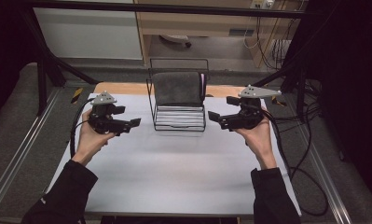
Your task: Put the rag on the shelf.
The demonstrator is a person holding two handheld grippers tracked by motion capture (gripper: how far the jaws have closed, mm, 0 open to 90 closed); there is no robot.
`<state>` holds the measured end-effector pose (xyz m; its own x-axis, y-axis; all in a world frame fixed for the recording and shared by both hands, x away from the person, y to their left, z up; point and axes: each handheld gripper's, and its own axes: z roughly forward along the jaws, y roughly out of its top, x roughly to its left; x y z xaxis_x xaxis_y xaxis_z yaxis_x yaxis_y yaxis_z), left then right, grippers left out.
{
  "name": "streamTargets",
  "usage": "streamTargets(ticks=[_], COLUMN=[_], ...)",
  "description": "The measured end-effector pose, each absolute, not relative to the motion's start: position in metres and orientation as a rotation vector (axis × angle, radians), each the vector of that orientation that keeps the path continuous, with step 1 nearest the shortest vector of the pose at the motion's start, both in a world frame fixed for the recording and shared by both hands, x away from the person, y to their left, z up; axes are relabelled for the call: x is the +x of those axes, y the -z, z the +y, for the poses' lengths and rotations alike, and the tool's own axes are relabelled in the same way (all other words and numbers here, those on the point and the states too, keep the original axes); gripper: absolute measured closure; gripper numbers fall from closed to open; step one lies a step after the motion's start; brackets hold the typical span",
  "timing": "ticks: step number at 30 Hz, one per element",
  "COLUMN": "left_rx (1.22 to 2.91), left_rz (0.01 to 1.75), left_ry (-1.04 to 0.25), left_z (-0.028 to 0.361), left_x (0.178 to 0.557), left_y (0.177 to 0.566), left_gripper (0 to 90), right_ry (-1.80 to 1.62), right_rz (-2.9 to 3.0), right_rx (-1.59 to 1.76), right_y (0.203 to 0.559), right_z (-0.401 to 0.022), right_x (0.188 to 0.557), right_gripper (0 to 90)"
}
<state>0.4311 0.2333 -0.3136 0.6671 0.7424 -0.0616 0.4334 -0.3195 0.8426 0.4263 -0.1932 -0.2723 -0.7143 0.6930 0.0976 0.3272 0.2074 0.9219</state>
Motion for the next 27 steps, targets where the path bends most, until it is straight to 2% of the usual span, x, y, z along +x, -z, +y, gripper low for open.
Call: streamTargets(ticks=[7, 14, 27], left_rx=[1.971, 2.012, 2.026], left_rz=[0.945, 0.982, 1.004], left_ry=[-0.417, -0.408, -0.367], left_z=[0.247, 0.256, 0.276], left_x=[0.416, 0.402, 0.38], left_y=[0.35, 0.388, 0.424], left_gripper=[10.1, 10.4, 10.1], right_ry=[-1.518, -1.525, -1.444], right_rz=[2.179, 2.208, 2.27], right_rx=[0.98, 1.013, 1.074], right_y=[0.302, 0.344, 0.41], right_z=[-0.201, -0.211, -0.235], right_x=[0.417, 0.407, 0.391], right_gripper=[0.8, 0.6, 0.5])
